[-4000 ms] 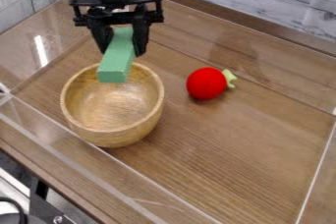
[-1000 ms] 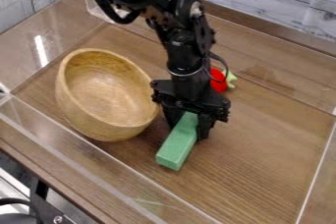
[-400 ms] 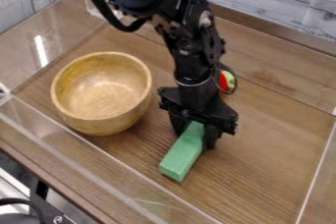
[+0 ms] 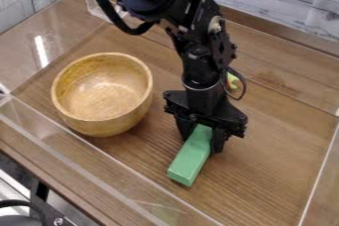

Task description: Remove the green stick from the brown bowl and put it on the table

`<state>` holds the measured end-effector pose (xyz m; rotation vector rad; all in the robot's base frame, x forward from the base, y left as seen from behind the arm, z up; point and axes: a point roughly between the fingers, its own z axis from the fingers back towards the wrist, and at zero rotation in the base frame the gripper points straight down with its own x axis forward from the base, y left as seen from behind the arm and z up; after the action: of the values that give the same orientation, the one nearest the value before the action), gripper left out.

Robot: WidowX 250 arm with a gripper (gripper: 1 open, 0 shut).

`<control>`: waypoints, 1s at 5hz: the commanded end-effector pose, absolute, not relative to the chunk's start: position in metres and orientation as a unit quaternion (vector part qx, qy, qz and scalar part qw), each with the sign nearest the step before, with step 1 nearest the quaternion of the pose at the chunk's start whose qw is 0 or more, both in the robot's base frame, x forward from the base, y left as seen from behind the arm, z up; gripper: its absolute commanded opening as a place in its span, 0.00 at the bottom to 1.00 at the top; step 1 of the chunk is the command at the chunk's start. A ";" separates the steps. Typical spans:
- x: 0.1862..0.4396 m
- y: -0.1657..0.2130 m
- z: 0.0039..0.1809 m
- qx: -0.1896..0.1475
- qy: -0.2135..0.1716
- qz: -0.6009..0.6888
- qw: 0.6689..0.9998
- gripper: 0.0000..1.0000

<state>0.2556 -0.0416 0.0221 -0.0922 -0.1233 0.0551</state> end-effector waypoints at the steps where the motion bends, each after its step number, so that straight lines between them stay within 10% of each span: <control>1: 0.261 -0.044 0.048 -0.049 -0.087 0.033 0.994 1.00; 5: 0.267 -0.026 0.105 -0.060 -0.122 0.105 0.985 1.00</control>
<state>0.2586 -0.0261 0.0921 -0.1131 -0.1972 0.2164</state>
